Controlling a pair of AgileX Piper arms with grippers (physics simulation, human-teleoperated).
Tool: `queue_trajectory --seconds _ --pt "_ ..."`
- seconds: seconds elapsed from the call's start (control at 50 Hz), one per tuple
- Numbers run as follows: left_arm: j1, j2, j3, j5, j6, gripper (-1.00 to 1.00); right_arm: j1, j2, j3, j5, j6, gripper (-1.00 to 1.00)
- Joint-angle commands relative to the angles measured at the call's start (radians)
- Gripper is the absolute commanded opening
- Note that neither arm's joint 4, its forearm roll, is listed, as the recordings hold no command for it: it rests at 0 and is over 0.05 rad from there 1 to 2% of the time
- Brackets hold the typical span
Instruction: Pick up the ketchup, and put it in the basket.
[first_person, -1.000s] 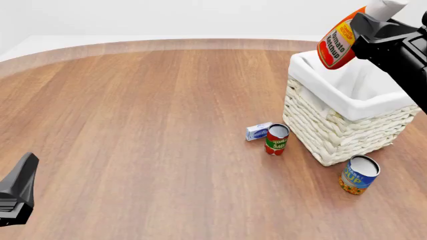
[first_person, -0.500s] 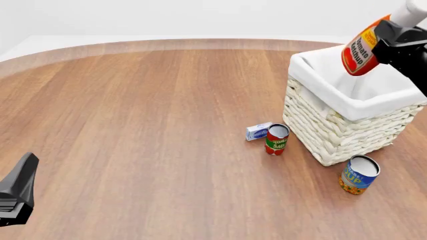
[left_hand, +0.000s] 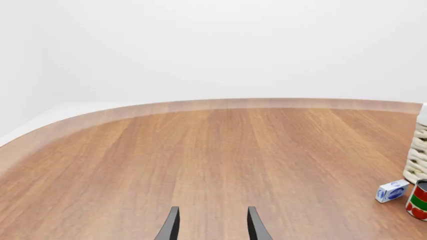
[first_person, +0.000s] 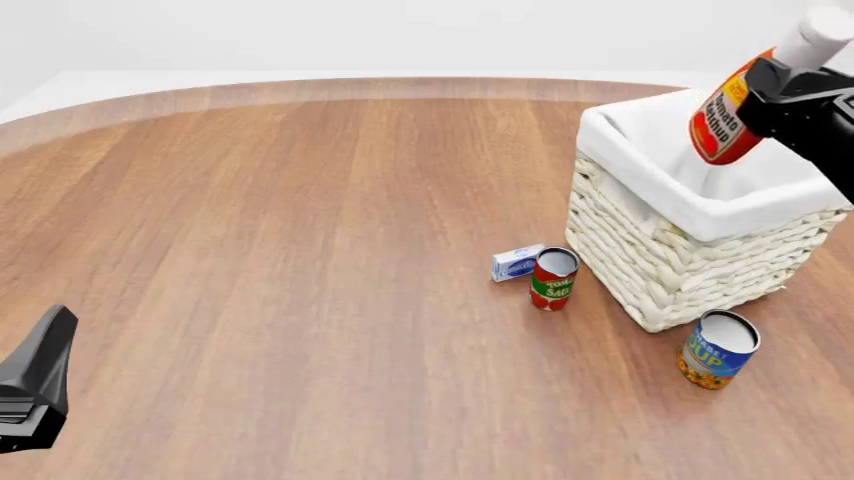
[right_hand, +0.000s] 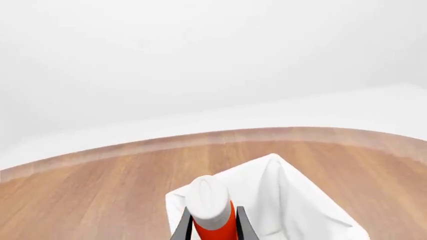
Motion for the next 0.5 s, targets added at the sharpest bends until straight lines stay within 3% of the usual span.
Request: queue_trajectory --seconds 0.02,0.5 --pt "0.000 0.000 0.000 0.000 0.000 1.00 -0.017 0.027 -0.012 0.009 -0.001 -1.00" --pt "0.000 0.000 0.000 0.000 0.000 1.00 -0.032 0.133 -0.039 0.012 -0.034 -1.00"
